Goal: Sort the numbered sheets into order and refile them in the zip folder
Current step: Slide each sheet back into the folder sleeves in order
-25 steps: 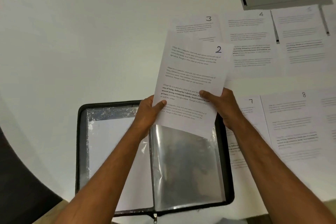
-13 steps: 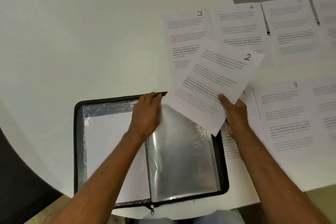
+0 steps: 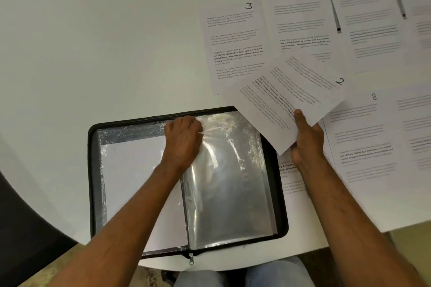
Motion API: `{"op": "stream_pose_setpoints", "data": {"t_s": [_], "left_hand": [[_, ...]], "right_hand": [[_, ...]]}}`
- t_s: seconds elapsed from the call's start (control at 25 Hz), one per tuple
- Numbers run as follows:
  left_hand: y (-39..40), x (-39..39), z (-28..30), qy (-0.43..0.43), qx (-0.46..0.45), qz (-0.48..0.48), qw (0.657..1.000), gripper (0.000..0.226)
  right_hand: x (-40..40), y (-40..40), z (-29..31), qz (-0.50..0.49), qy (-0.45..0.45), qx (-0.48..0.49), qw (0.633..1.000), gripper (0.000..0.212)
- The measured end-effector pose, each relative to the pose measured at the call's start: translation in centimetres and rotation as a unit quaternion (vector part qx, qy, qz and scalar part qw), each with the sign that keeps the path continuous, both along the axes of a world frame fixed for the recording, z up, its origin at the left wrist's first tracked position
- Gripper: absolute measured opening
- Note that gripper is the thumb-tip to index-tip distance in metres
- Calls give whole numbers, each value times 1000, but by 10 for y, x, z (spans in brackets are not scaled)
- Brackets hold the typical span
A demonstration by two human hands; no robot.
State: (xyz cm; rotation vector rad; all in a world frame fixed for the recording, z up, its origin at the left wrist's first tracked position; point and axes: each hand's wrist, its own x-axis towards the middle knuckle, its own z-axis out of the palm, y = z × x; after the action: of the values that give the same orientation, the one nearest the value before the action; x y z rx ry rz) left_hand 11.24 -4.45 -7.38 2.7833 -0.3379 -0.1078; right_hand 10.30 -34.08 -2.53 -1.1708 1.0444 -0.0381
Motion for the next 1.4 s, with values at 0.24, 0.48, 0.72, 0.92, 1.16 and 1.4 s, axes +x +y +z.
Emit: {"op": "stream_pose_setpoints", "data": {"t_s": [0.24, 0.48, 0.72, 0.92, 1.16, 1.4], "left_hand": [[-2, 14, 4, 34, -4, -84, 996, 10], [-20, 0, -12, 11, 30, -56, 998, 38], [-20, -4, -16, -11, -1, -15, 1000, 5], [-13, 4, -4, 16, -6, -65, 998, 9], [-11, 15, -1, 38, -9, -103, 994, 24], [-25, 26, 1, 64, -75, -76, 992, 33]], "right_hand": [[16, 8, 6, -16, -11, 53, 998, 36], [28, 22, 7, -13, -35, 66, 997, 32], [33, 27, 1, -12, -32, 67, 997, 26], [46, 34, -9, -10, -41, 81, 996, 39], [73, 49, -18, 14, -103, 100, 990, 43], [90, 48, -22, 61, -125, 59, 989, 45]]}}
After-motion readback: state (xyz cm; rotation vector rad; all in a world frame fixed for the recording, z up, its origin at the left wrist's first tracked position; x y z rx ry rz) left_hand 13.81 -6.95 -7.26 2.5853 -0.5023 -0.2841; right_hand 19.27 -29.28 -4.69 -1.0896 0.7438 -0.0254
